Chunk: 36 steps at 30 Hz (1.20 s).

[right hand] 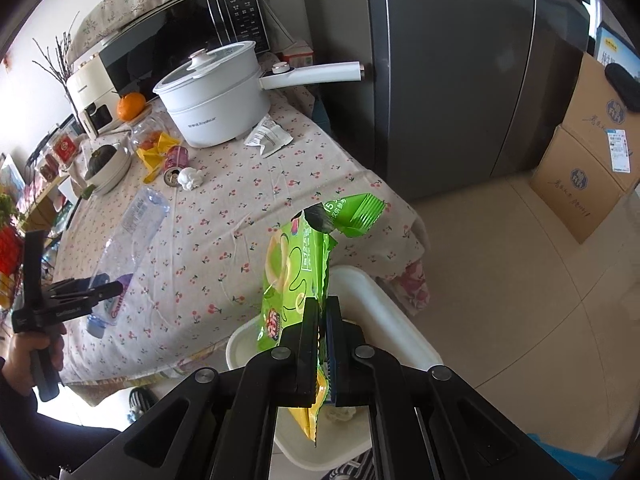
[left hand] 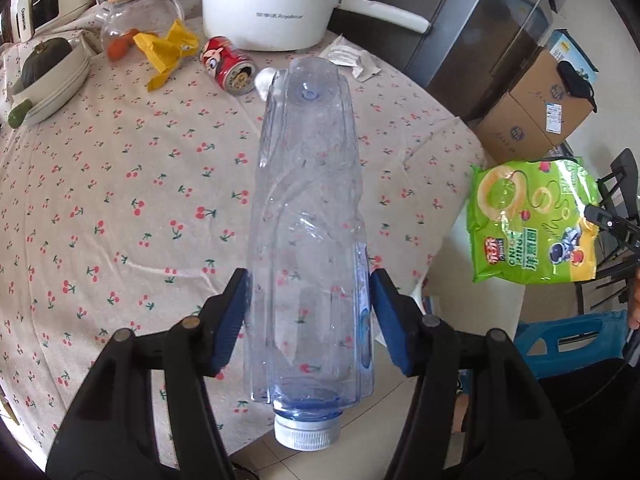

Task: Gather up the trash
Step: 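Carry the green bag and bottle over the bin and open the right tool, then open the left tool to drop the water bottle into the bin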

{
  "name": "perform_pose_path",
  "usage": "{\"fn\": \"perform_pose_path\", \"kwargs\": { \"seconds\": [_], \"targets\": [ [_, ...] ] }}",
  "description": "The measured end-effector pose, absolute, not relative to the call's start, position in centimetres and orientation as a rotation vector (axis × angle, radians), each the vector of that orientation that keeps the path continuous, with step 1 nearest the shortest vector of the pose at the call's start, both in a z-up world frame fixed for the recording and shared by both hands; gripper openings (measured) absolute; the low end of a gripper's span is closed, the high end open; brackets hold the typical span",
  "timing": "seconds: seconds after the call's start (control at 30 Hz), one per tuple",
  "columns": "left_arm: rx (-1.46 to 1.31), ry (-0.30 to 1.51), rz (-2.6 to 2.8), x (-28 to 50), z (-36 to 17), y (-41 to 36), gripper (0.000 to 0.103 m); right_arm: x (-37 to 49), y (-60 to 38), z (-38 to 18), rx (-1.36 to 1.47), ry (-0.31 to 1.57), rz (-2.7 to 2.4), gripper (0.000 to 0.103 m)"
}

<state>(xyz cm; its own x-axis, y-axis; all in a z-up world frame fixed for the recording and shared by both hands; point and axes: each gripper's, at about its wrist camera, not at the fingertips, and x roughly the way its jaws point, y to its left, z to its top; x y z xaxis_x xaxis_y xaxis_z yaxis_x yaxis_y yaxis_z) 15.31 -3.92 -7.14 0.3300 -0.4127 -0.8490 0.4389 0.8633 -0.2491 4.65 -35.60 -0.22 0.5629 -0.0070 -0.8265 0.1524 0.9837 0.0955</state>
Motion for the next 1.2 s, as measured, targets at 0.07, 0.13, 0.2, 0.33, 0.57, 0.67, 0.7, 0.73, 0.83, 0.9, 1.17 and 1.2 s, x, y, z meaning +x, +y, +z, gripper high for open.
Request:
{"fn": "perform_pose_path", "kwargs": {
  "seconds": [0.07,0.13,0.2,0.33,0.57,0.67,0.7,0.73,0.83,0.9,1.17,1.2],
  "targets": [
    [0.032,1.094,-0.624,14.1,-6.2,-5.3,0.062,4.3,-36.0,-0.3,0.142,0.978,-0.114,0.004],
    [0.037,1.103,-0.698,12.7,-5.7,-7.0,0.063,4.0,-36.3,-0.5,0.123,0.996,-0.136,0.004],
    [0.047,1.128,-0.768,11.3,-5.8,-9.0,0.063,3.8,-36.8,-1.1,0.121,1.025,-0.154,0.004],
    [0.108,1.197,-0.864,9.2,-7.4,-13.2,0.063,3.5,-37.9,-2.6,0.117,1.089,-0.193,0.004],
    [0.265,1.317,-0.931,6.8,-10.9,-19.5,0.064,2.9,-39.7,-4.8,0.151,1.180,-0.243,0.007],
    [0.302,1.349,-0.938,6.2,-11.9,-21.2,0.064,2.7,-40.7,-5.2,0.199,1.196,-0.258,0.018],
    [0.305,1.356,-0.936,6.2,-12.2,-21.6,0.064,2.7,-40.8,-5.2,0.199,1.194,-0.262,0.023],
    [0.308,1.362,-0.932,6.4,-12.4,-22.0,0.064,2.6,-41.0,-5.1,0.194,1.191,-0.272,0.026],
    [0.313,1.374,-0.922,6.9,-12.7,-22.9,0.064,2.5,-41.4,-4.7,0.191,1.175,-0.288,0.037],
    [0.317,1.373,-0.917,7.2,-12.8,-23.3,0.063,2.4,-41.6,-4.5,0.204,1.167,-0.285,0.040],
    [0.356,1.292,-0.888,7.4,-12.1,-24.4,0.082,2.6,-41.9,-4.4,0.211,1.161,-0.282,0.046],
    [0.362,1.273,-0.881,7.5,-11.8,-24.1,0.084,2.6,-41.9,-4.4,0.212,1.158,-0.282,0.049]
  ]
}}
